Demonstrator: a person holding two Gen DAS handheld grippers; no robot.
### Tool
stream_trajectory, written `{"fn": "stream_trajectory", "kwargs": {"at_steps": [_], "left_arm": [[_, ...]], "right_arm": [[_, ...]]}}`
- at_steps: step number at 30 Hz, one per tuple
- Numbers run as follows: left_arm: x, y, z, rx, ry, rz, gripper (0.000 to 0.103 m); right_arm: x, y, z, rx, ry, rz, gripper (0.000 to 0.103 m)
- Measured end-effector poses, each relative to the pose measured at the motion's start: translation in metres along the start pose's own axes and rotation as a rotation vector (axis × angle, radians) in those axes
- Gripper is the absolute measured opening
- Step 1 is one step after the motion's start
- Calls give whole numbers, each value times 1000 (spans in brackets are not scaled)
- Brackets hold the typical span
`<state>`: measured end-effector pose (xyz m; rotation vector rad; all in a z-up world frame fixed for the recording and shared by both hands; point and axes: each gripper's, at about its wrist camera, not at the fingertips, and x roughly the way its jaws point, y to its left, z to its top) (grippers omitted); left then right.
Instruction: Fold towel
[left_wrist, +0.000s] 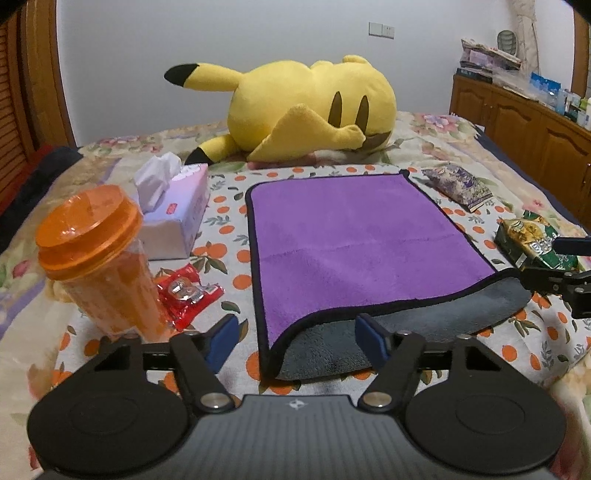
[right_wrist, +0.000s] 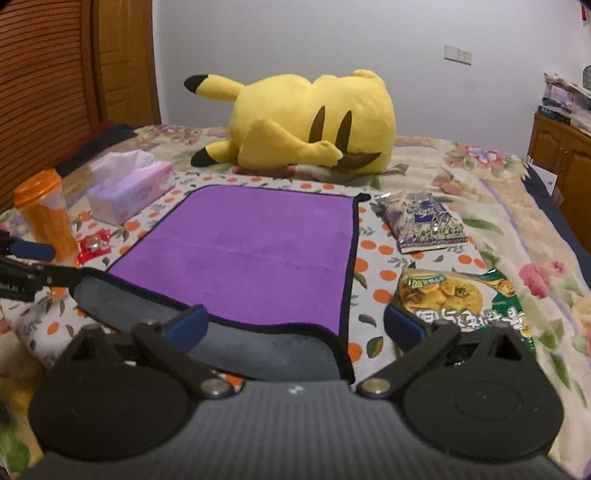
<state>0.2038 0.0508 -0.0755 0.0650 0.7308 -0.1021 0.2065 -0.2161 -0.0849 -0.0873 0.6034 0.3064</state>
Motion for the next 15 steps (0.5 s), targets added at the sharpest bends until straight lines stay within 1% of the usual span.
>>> {"fn": "stream_trajectory", "kwargs": {"at_steps": [2, 3, 6, 11, 15], "left_arm": [[5, 0, 0, 4, 9, -3, 68], [7, 1, 0, 3, 16, -4, 67], [16, 2, 0, 3, 52, 2, 56], [27, 8, -3, -26, 92, -7, 52], [31, 9, -7, -37, 116, -19, 49]], "right_arm": [[6, -1, 0, 1, 20, 11, 88], [9, -2, -2, 2, 29, 15, 88], [15, -3, -6, -1, 59, 30, 88], [23, -3, -9, 6, 109, 53, 84], [28, -6, -11, 20, 139, 66, 83]]}}
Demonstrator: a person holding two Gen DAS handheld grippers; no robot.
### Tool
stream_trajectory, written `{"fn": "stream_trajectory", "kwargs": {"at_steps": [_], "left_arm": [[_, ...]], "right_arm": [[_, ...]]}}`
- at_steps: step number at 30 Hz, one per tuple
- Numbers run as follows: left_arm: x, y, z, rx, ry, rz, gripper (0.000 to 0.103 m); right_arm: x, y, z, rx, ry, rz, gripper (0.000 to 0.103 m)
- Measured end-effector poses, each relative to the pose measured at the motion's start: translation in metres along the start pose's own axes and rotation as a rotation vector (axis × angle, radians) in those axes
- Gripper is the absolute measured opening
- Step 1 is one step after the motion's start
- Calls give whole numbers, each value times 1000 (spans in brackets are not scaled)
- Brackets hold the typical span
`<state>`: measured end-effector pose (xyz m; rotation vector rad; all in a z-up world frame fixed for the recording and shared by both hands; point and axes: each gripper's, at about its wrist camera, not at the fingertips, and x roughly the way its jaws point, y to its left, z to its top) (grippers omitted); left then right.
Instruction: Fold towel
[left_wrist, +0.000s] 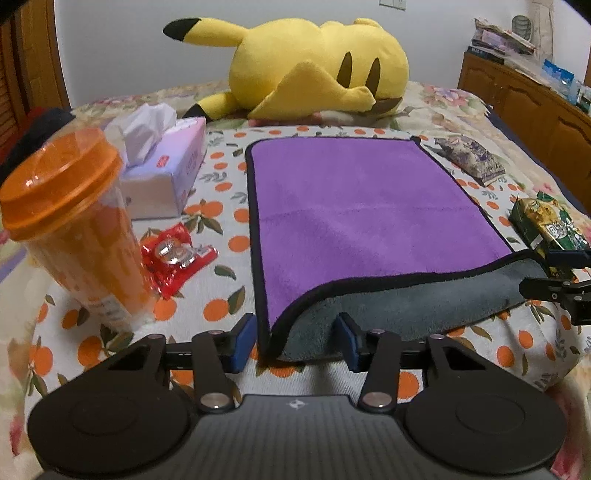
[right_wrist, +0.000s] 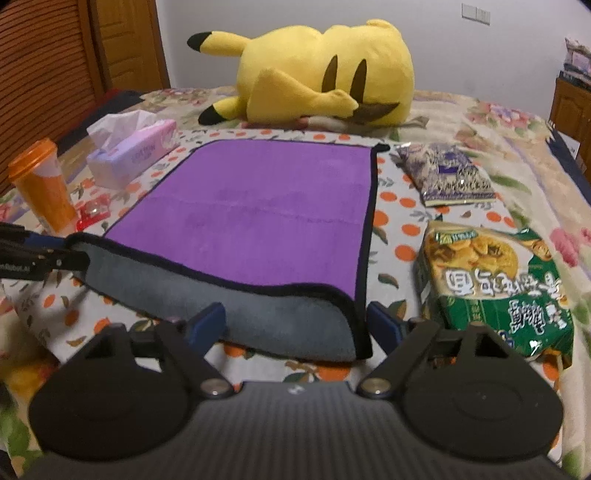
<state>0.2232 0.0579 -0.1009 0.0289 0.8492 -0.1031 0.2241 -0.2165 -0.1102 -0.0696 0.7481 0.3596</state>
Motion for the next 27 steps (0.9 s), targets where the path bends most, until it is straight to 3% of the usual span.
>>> {"fn": "stream_trajectory", "kwargs": {"at_steps": [9, 22, 27], "left_arm": [[5, -2, -3, 6, 23, -6, 33], [9, -1, -5, 8, 35, -3, 33], [9, -1, -5, 6, 34, -5, 33]], "right_arm": [[8, -12, -2, 46, 42, 32, 74], [10, -29, 2, 84, 40, 29, 70], [13, -31, 1, 90, 60, 51, 47]]}}
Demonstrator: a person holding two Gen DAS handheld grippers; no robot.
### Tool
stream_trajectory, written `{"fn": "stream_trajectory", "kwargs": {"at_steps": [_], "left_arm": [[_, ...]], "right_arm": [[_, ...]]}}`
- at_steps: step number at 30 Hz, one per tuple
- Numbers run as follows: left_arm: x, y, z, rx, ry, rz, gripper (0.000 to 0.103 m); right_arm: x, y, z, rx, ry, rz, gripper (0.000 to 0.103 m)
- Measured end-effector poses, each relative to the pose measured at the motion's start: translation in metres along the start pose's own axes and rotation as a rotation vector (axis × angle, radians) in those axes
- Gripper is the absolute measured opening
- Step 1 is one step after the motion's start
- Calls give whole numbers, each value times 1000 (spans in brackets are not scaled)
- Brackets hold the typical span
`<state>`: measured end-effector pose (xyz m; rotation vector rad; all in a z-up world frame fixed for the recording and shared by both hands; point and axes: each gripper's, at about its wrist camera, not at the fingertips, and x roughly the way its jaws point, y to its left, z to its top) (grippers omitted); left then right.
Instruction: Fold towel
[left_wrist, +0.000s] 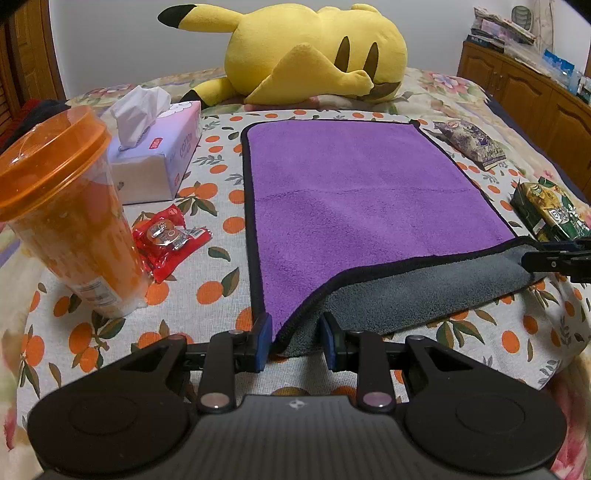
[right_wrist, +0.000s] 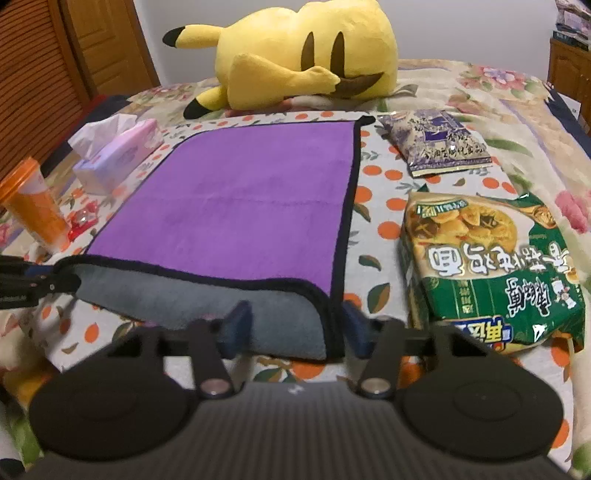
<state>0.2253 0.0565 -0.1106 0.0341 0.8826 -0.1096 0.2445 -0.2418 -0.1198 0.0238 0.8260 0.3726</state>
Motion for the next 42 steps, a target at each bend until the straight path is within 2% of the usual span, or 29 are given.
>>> {"fn": "stream_trajectory", "kwargs": {"at_steps": [4, 6, 10, 11, 23, 35, 42], "left_arm": [[0, -2, -1, 9, -9, 0, 27], [-1, -2, -1, 10, -11, -4, 25], [-2, -2, 0, 9, -16, -12, 20], [-3, -2, 1, 9, -17, -14, 18], [-15, -2, 5, 5, -62, -39, 10], [-35, -3, 18, -6, -149, -51, 9], [-29, -6, 29, 5, -166, -50, 8]], "right_arm": [[0, -3, -1, 3, 14, 10, 36], [0, -6, -1, 1, 13, 4, 24], [-1, -8, -1, -9, 8, -9, 16], [-1, -9, -1, -13, 8, -8, 8], [-8, -7, 2, -56, -56, -6, 4], [-23, -8, 11, -60, -165, -10, 4], [-23, -9, 15, -67, -193, -8, 4]]}}
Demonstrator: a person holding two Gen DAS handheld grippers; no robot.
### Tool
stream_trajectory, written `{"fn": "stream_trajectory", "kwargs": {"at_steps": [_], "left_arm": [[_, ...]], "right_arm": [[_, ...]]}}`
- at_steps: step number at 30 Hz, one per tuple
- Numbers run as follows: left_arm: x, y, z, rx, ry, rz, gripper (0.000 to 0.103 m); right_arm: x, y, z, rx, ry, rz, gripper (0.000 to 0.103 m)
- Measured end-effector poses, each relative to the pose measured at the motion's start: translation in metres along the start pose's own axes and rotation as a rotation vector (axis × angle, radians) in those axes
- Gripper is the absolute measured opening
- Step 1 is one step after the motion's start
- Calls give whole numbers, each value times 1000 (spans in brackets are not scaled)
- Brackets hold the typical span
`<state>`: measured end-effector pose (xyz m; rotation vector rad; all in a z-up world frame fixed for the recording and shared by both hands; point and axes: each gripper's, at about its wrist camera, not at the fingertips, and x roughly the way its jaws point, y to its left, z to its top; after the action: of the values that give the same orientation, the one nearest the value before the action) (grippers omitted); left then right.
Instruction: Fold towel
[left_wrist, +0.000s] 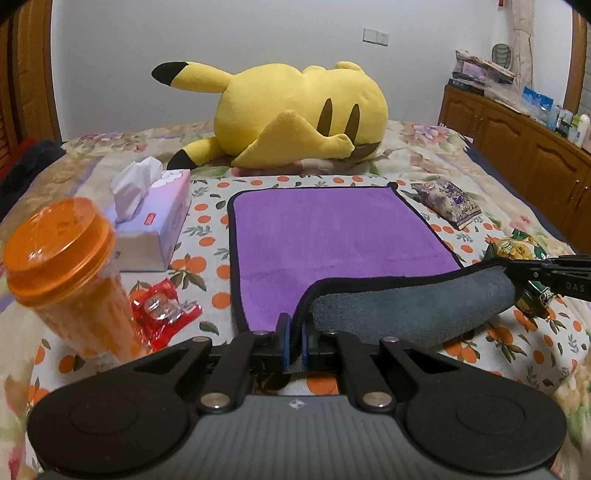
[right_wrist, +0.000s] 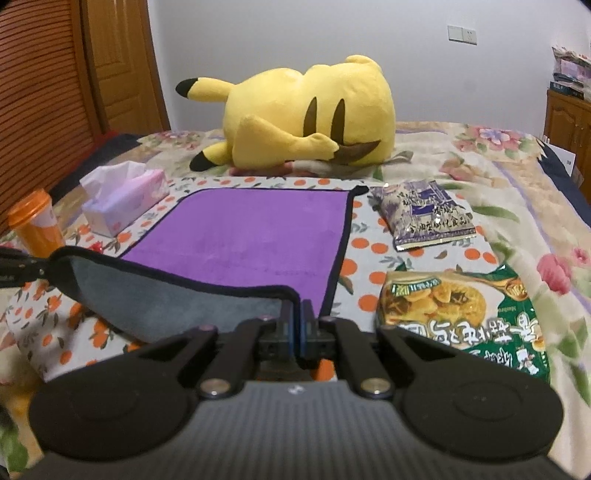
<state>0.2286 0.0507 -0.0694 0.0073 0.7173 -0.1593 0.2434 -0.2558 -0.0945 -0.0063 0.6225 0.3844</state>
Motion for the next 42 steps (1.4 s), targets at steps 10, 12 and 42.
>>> {"fn": "stream_trajectory", "kwargs": {"at_steps": [10, 12, 42], "left_arm": [[5, 0, 9, 4, -18, -6, 8], [5, 0, 10, 3, -21, -7, 8], [26, 11, 80, -8, -84, 35, 8]], "right_arm": [[5, -2, 3, -10, -20, -2, 4], [5, -2, 4, -11, -21, -2, 4], [26, 3, 75, -147, -80, -27, 4]]}}
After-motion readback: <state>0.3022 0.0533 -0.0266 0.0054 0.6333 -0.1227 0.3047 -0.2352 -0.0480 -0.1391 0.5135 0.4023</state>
